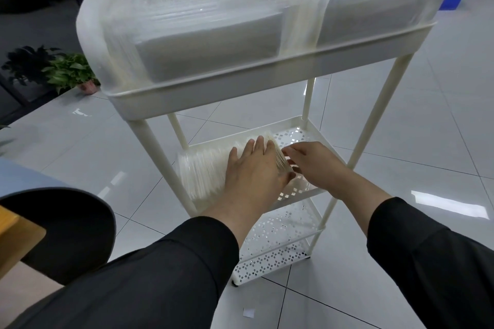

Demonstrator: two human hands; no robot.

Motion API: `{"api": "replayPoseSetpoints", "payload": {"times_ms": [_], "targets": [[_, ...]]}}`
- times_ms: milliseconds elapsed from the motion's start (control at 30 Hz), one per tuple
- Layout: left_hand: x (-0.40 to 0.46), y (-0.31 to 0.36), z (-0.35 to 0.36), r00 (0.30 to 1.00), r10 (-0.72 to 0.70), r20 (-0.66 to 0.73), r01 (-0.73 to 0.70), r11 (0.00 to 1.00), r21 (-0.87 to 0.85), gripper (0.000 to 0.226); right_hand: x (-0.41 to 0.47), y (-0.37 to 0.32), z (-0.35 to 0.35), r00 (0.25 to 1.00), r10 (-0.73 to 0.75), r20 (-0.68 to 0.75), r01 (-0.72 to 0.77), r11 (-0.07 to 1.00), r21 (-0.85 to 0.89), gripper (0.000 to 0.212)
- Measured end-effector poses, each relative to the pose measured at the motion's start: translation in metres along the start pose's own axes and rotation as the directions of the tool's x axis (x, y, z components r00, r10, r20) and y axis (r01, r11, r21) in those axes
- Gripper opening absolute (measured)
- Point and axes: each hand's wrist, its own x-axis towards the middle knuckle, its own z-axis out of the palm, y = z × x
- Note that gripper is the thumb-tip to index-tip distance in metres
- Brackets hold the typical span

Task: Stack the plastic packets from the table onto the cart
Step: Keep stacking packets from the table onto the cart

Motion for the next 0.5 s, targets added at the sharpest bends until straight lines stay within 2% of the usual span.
{"api": "replayPoseSetpoints", "payload": {"times_ms": [200, 500], "targets": [[-0.007, 0.001, -0.003, 0.999, -0.027, 0.028, 0.028, 0.998, -0.054, 0.097, 0.001, 0.001, -0.004, 0.998, -0.02, -0.058, 0.017, 0.999, -0.046, 0.044], [-0.019, -0.003, -0.02, 0.997, -0.05, -0.066, 0.043, 0.993, -0.107, 0.054, -0.013, -0.011, -0.011, 0.978, -0.095, -0.186, 0.084, 0.994, -0.066, 0.038]]}}
